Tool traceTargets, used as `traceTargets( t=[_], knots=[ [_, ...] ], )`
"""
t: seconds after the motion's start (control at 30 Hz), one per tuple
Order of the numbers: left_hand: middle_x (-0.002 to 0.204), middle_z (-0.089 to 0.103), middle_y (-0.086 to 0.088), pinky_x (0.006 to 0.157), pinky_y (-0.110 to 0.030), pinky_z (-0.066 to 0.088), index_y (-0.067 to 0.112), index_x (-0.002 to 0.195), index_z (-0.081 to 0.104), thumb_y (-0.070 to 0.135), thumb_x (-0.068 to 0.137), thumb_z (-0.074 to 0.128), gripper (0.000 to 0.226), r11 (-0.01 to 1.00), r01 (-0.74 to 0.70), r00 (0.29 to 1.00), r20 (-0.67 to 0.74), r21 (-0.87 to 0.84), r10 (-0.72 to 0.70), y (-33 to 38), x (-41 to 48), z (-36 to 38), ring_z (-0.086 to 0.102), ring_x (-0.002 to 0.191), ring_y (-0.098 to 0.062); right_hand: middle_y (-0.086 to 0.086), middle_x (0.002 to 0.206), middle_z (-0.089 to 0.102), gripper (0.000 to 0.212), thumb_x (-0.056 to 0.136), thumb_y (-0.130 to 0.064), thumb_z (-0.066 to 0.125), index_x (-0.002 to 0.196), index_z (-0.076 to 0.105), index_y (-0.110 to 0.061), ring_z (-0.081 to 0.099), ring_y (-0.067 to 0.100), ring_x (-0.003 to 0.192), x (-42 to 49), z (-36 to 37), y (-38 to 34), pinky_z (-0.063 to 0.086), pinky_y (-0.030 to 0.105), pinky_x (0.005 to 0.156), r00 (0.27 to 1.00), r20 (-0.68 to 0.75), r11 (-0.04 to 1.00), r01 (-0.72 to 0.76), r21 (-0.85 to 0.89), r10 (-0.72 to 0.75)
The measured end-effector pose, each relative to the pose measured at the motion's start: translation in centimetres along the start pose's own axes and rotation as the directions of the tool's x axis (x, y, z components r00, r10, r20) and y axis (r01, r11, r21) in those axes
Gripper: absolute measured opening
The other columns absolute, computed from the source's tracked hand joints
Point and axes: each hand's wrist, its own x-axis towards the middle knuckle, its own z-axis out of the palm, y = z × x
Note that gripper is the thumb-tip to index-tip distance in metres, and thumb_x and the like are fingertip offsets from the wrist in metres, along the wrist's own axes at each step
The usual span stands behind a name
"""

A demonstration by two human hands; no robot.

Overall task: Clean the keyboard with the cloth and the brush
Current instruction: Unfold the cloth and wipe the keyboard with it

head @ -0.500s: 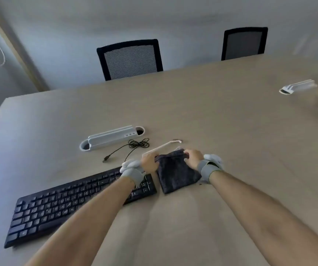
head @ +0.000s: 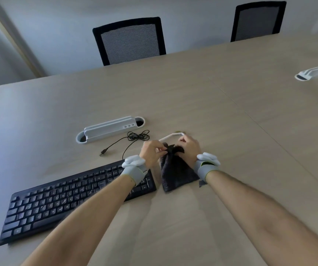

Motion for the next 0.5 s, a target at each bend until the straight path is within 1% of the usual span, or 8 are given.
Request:
traceTargets(
  t=[0.03, 0.07, 0.17, 0.23, 0.3, 0.37, 0.43, 0.5],
  knots=[
    [0.083, 0.07, -0.028, 0.063, -0.003, 0.037, -0.01, 0.079, 0.072, -0.002, 0.07, 0.074, 0.012, 1.0, -0.022, 0.999, -0.043, -0.013, 0.021, 0.3, -0.2, -0.6, 0.059, 0.073, -0.023, 0.011, 0.088, 0.067, 0.023, 0.065, -0.026, 0.067, 0.076, 0.07, -0.006, 0.065, 0.033, 0.082, 0.0, -0.5, -0.1, 0.048, 0.036, 0.073, 0.994, -0.088, 0.998, 0.06, 0.029, -0.058],
    [0.08, 0.071, -0.027, 0.064, 0.0, 0.037, -0.009, 0.078, 0.073, -0.001, 0.07, 0.074, 0.011, 0.999, -0.04, 0.995, -0.095, -0.023, 0.038, 0.5, -0.4, -1.2, 0.058, 0.072, -0.02, 0.008, 0.082, 0.07, 0.026, 0.066, -0.032, 0.061, 0.07, 0.07, -0.008, 0.068, 0.031, 0.076, -0.1, -1.0, -0.3, 0.05, 0.036, 0.071, 0.984, -0.135, 0.992, 0.12, 0.045, -0.113],
    [0.084, 0.073, -0.024, 0.07, 0.0, 0.039, -0.009, 0.078, 0.073, -0.001, 0.071, 0.074, 0.01, 0.994, -0.101, 0.963, -0.255, -0.053, 0.084, 1.4, -1.0, -2.8, 0.064, 0.077, -0.022, 0.005, 0.086, 0.076, 0.031, 0.079, -0.031, 0.051, 0.084, 0.076, -0.014, 0.072, 0.025, 0.075, -0.2, -2.6, -1.2, 0.048, 0.03, 0.071, 0.945, -0.234, 0.968, 0.246, 0.045, -0.229],
    [0.089, 0.073, -0.018, 0.075, -0.013, 0.042, -0.007, 0.083, 0.068, 0.001, 0.077, 0.069, 0.01, 0.989, -0.144, 0.952, -0.276, -0.031, 0.13, 2.3, -1.4, -3.8, 0.063, 0.081, -0.018, 0.011, 0.085, 0.076, 0.032, 0.084, -0.027, 0.052, 0.089, 0.076, -0.006, 0.071, 0.026, 0.071, -0.1, -3.7, -2.2, 0.042, 0.029, 0.071, 0.901, -0.336, 0.951, 0.306, 0.041, -0.275],
    [0.072, 0.066, -0.004, 0.067, -0.019, 0.042, -0.002, 0.09, 0.054, 0.005, 0.087, 0.057, 0.009, 0.988, -0.154, 0.977, -0.155, -0.027, 0.148, 3.3, -1.8, -4.9, 0.057, 0.067, -0.01, 0.016, 0.074, 0.072, 0.036, 0.089, -0.025, 0.049, 0.084, 0.072, 0.002, 0.064, 0.03, 0.066, -0.1, -4.9, -3.9, 0.041, 0.032, 0.065, 0.84, -0.441, 0.929, 0.368, 0.036, -0.316],
    [0.056, 0.049, 0.007, 0.054, -0.009, 0.036, 0.007, 0.091, 0.042, 0.012, 0.09, 0.054, 0.013, 0.985, -0.165, 0.986, -0.03, -0.051, 0.164, 4.6, -2.3, -6.3, 0.046, 0.049, 0.003, 0.02, 0.07, 0.066, 0.038, 0.087, -0.025, 0.044, 0.081, 0.065, 0.006, 0.062, 0.033, 0.062, -0.7, -6.3, -6.3, 0.043, 0.034, 0.062, 0.836, -0.487, 0.937, 0.337, 0.094, -0.252],
    [0.06, 0.049, 0.005, 0.054, -0.009, 0.037, 0.011, 0.094, 0.046, 0.029, 0.083, 0.065, 0.028, 0.993, -0.072, 0.99, 0.118, -0.094, 0.083, 5.5, -2.7, -8.5, 0.047, 0.049, 0.003, 0.022, 0.069, 0.062, 0.042, 0.087, -0.027, 0.037, 0.083, 0.058, 0.01, 0.058, 0.034, 0.059, -1.3, -7.8, -8.3, 0.041, 0.033, 0.058, 0.857, -0.501, 0.935, 0.267, 0.233, -0.12],
    [0.06, 0.045, 0.004, 0.055, -0.013, 0.034, 0.012, 0.087, 0.055, 0.046, 0.073, 0.069, 0.039, 0.998, 0.04, 0.937, 0.346, 0.05, -0.055, 5.9, -3.7, -10.4, 0.044, 0.05, 0.001, 0.016, 0.061, 0.054, 0.039, 0.089, -0.024, 0.037, 0.086, 0.056, 0.01, 0.049, 0.026, 0.052, -1.6, -9.4, -9.8, 0.036, 0.024, 0.053, 0.813, -0.581, 0.892, 0.293, 0.344, -0.044]
  ],
)
